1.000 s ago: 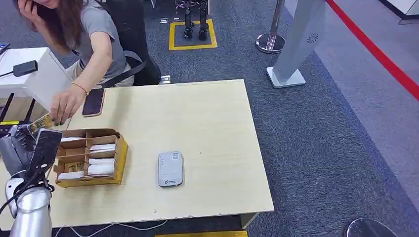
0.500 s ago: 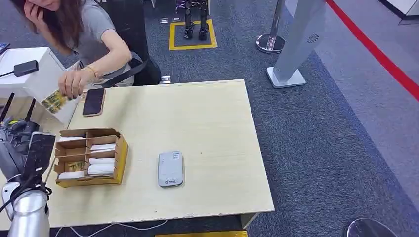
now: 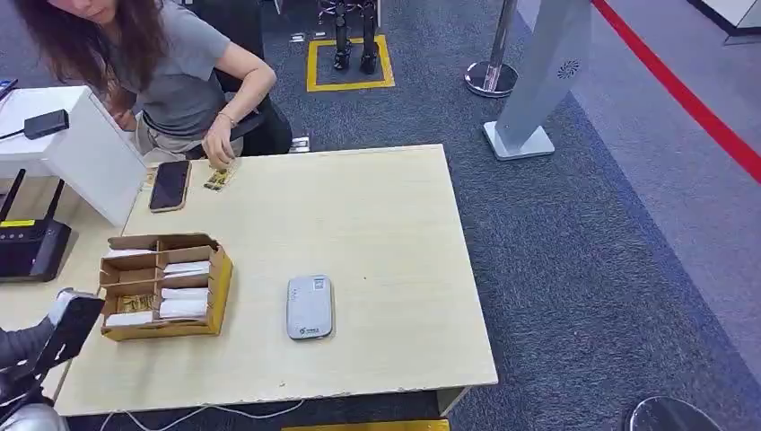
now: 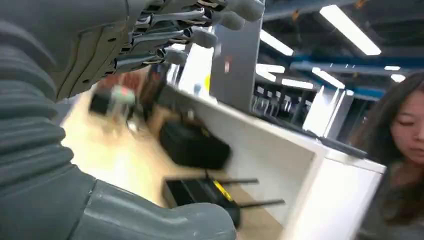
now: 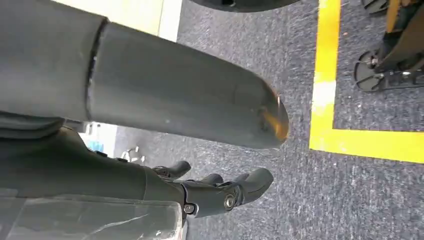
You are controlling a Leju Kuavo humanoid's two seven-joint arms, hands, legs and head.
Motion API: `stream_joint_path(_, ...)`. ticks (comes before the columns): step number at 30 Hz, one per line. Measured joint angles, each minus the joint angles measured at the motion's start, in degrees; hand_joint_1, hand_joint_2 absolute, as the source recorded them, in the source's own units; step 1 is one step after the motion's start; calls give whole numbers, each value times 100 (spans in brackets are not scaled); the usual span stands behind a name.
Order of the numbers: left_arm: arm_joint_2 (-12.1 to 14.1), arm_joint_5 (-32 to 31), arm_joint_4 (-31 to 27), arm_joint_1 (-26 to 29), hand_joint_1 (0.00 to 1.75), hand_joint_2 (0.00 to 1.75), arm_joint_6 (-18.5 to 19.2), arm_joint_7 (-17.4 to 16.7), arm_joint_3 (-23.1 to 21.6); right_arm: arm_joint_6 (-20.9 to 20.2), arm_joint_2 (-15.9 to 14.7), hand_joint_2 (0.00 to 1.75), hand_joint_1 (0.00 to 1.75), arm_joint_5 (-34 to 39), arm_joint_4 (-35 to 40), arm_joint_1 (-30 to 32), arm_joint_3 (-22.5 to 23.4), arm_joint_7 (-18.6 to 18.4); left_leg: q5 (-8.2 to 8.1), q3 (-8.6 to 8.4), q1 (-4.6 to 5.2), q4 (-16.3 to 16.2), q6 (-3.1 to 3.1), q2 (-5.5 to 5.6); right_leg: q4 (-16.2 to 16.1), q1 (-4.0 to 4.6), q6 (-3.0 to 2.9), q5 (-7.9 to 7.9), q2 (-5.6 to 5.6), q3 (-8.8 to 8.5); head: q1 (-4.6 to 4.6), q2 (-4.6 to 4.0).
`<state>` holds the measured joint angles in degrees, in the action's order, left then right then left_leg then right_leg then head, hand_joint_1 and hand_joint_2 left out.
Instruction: Pass the card to the sensor for recognition and then transmit it.
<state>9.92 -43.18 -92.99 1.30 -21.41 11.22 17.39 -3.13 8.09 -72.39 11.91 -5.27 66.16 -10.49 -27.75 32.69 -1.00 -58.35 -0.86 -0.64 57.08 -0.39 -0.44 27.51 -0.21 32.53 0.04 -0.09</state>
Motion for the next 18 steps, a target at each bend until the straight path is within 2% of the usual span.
stream_joint_path(4, 63, -846, -383, 475, 0, 175, -199, -223, 151, 24, 0, 0, 0, 4, 0, 9, 29, -48, 0, 1, 0, 0, 0, 3, 0, 0, 1, 1, -6, 0, -2, 0)
stream_joint_path(11, 219, -2022, -757, 927, 0, 175, -127, -630, 374, 57, 0, 0, 0, 22, 0, 8, 77, -31, 1, 0, -2, 0, 0, 5, 0, 1, 1, 1, -6, -1, -2, 0)
stream_joint_path(14, 315, -2450, -829, 989, 0, 175, 61, -812, 383, 59, 0, 0, 0, 55, 0, 6, 85, -22, 1, -1, -2, 0, -1, 8, 0, 1, 1, 1, -8, -1, -2, 0)
stream_joint_path(18, 510, -2856, -827, 950, 0, 175, 524, -1059, 316, 74, 0, 0, 0, 83, 0, 1, 90, -16, 1, -4, -2, 0, -1, 6, 0, 1, 1, 1, -7, 0, -4, 0)
